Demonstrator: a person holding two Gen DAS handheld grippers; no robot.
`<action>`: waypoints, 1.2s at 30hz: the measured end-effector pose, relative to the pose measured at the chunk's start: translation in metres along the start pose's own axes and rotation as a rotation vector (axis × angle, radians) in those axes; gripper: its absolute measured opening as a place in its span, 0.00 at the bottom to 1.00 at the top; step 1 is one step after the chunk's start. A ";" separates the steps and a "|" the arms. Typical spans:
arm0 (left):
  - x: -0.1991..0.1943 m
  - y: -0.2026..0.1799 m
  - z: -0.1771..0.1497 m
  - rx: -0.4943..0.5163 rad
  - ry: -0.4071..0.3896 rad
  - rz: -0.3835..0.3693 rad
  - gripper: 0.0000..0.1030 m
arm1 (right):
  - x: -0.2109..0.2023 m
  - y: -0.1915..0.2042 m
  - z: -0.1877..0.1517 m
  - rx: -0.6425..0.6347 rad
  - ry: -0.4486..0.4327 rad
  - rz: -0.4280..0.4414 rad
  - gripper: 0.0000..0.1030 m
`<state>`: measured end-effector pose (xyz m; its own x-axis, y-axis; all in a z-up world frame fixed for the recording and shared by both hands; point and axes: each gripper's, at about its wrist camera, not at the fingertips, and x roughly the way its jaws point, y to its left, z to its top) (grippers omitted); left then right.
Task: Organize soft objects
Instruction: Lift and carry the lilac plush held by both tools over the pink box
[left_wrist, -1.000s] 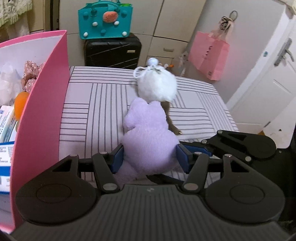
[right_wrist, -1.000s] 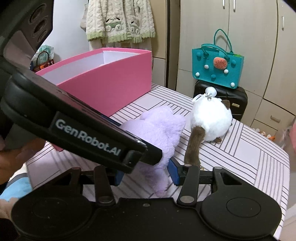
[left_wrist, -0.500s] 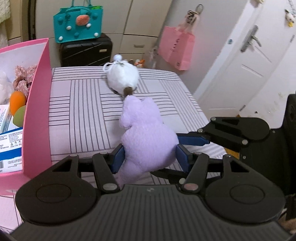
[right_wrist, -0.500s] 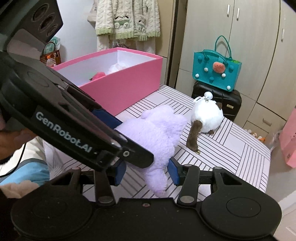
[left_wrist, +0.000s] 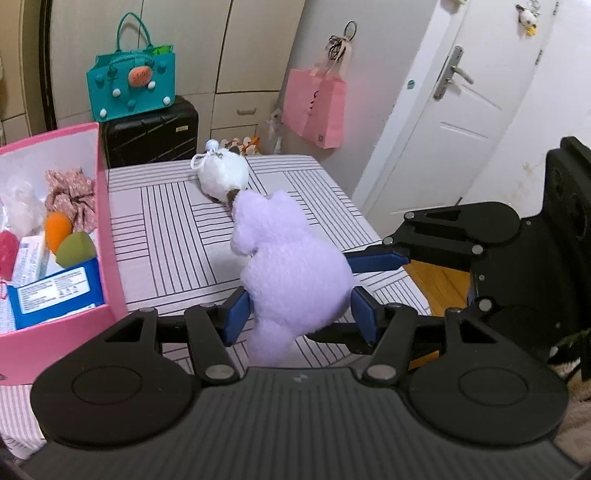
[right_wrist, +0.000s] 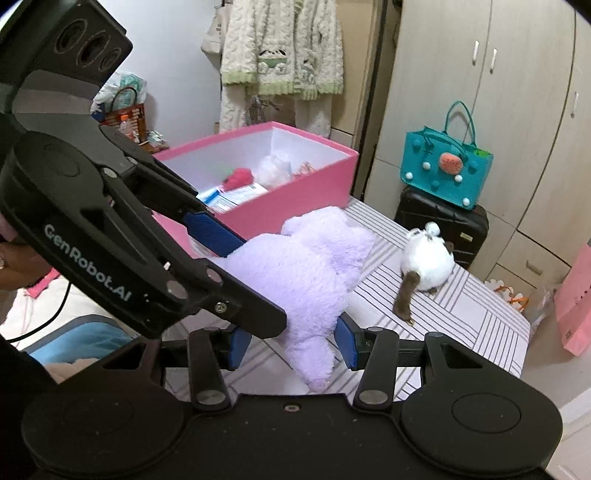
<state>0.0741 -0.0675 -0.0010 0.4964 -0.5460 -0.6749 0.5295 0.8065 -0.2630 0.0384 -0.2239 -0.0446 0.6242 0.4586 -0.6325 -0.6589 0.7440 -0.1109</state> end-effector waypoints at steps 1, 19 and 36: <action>-0.006 0.001 -0.001 0.002 -0.003 -0.004 0.57 | -0.003 0.004 0.002 -0.008 -0.003 0.001 0.53; -0.092 0.067 0.003 -0.033 -0.157 0.083 0.57 | 0.025 0.059 0.086 -0.118 -0.101 0.052 0.53; -0.051 0.188 0.024 -0.245 -0.148 0.200 0.57 | 0.144 0.044 0.151 -0.151 -0.014 0.192 0.51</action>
<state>0.1651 0.1065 0.0004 0.6773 -0.3840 -0.6275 0.2398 0.9216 -0.3051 0.1621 -0.0516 -0.0246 0.4863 0.5922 -0.6425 -0.8208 0.5618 -0.1033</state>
